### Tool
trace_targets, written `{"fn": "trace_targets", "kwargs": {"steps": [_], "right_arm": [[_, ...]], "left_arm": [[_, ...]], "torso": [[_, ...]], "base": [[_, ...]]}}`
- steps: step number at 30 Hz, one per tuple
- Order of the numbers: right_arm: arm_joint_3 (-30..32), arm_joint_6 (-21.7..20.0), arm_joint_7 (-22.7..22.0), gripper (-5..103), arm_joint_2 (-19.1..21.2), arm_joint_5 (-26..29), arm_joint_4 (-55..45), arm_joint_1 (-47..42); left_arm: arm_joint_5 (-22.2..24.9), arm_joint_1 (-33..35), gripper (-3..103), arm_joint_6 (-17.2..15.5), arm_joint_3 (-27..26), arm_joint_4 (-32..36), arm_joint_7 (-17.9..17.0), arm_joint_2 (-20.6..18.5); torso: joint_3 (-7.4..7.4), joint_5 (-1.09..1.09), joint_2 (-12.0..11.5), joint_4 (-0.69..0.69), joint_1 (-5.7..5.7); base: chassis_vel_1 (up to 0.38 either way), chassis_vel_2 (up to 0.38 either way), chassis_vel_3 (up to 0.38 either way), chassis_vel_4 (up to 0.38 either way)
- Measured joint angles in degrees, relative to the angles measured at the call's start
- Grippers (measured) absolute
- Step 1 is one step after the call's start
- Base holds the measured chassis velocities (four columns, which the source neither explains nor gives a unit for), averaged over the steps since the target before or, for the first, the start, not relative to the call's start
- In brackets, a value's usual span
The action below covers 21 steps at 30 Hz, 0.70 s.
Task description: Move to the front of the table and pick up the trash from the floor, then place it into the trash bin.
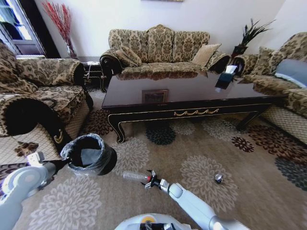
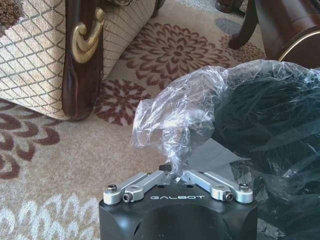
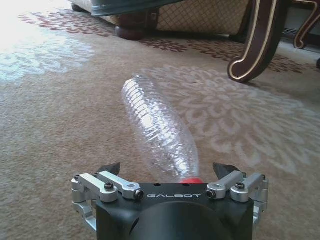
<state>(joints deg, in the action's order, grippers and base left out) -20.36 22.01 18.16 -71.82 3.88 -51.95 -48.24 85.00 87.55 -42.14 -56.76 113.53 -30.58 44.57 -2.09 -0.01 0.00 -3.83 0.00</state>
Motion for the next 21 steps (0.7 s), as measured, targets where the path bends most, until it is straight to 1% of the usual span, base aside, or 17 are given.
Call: {"fn": "trace_targets", "kwargs": {"steps": [8, 12, 14, 16, 17, 19, 21], "right_arm": [[-0.68, 0.16, -0.38, 101, -2.24, -0.05, 2.26, 2.45], [-1.89, 0.41, -0.61, 81, -2.48, 0.05, 3.02, 3.58], [-2.18, 0.47, -0.61, 81, -2.4, 0.09, 3.03, 3.64], [-3.08, 0.62, -0.77, 70, -1.58, 0.63, 2.47, 3.67], [-3.08, 0.62, -0.77, 70, -1.58, 0.63, 2.47, 3.67], [-3.39, 0.55, -0.89, 59, 0.03, 1.16, 0.94, 3.62], [-2.05, 0.7, -0.88, 48, 0.41, 1.27, 0.81, 3.24]], "left_arm": [[-0.03, 0.69, 0, 0.01, -0.3, -0.04, 0.32, 0.25], [-0.23, 0.66, 0, 0.01, -0.28, -0.53, 0.76, 0.33], [-0.23, 0.6, 0, 0.0, -0.23, -0.64, 0.78, 0.33], [0.1, 0.78, 0, 0.0, -0.22, -0.77, 0.9, 0.13], [0.1, 0.78, 0, 0.0, -0.22, -0.77, 0.9, 0.13], [0.76, 2.53, 0, 0.02, -0.6, -1.43, 1.87, -1.92], [0.84, 2.37, 0, 0.01, -0.56, -2.52, 1.98, -3.05]], "torso": [[0.0, 0.01, 0.0, 0.01, 0.0], [0.0, 0.01, 0.0, 0.01, 0.0], [0.0, 0.01, 0.0, 0.01, 0.0], [0.0, 0.0, 0.0, 0.01, 0.0], [0.0, 0.0, 0.0, 0.01, 0.0], [0.01, 0.01, 0.01, 0.0, 0.0], [0.0, 0.01, 0.0, 0.02, 0.0]], "base": [[0.0, 0.0, 0.0, 0.0], [0.0, 0.0, 0.0, 0.0], [0.0, 0.0, 0.0, 0.0], [0.0, 0.0, 0.0, 0.0], [0.0, 0.0, 0.0, 0.0], [0.0, 0.0, 0.0, 0.0], [0.0, 0.0, 0.0, 0.0]]}}
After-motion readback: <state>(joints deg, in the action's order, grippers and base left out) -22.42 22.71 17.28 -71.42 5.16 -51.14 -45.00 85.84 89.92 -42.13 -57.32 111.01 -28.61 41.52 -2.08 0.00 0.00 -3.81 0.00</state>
